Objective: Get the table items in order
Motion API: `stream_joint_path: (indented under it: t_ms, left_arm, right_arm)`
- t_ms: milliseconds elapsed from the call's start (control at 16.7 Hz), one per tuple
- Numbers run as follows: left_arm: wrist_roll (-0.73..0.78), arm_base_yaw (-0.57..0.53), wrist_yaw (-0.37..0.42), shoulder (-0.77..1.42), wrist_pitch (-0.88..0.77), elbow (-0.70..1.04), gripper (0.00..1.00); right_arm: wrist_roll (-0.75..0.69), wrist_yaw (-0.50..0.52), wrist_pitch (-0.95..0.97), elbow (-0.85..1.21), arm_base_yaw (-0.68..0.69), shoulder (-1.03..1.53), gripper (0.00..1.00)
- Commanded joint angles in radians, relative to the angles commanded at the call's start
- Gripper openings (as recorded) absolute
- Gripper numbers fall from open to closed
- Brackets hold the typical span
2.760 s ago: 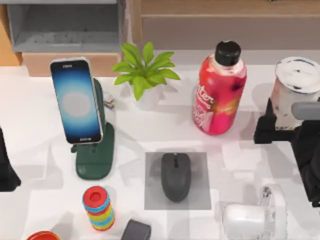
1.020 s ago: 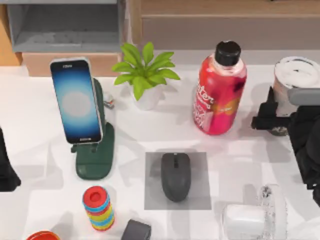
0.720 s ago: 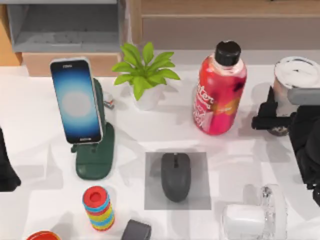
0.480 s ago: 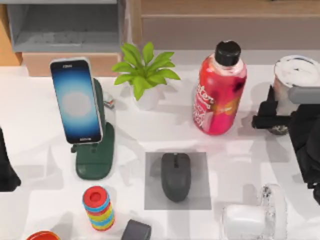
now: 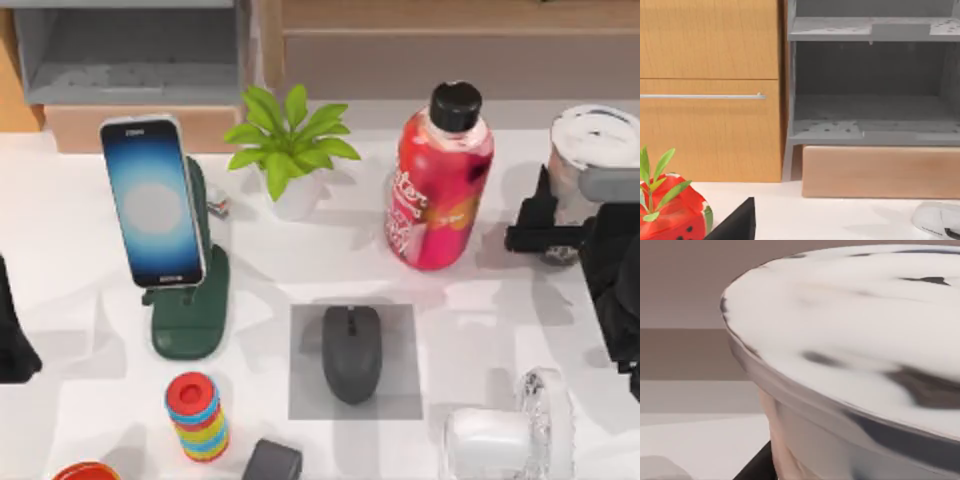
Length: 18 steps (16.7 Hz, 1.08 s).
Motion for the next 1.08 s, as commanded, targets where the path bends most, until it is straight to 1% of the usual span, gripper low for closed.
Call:
stream_joint_path:
  t_ms: [120, 240, 420, 720, 1080]
  left_arm:
    - [0.0, 0.0, 0.0, 0.0, 0.0, 0.0, 1.0]
    - [0.0, 0.0, 0.0, 0.0, 0.0, 0.0, 1.0]
    - [0.0, 0.0, 0.0, 0.0, 0.0, 0.0, 1.0]
    - [0.0, 0.0, 0.0, 0.0, 0.0, 0.0, 1.0]
    - [0.0, 0.0, 0.0, 0.0, 0.0, 0.0, 1.0]
  right_arm:
    - [0.001, 0.0, 0.007, 0.01, -0.009, -0.01, 0.0]
    - [0.003, -0.006, 0.007, 0.049, -0.047, -0.045, 0.0]
    - [0.006, -0.046, -0.035, 0.154, -0.116, -0.11, 0.0]
    - [0.003, -0.184, -0.217, 0.386, -0.234, -0.174, 0.0]
    - [-0.013, -0.386, -0.561, 0.668, -0.386, -0.124, 0.0]
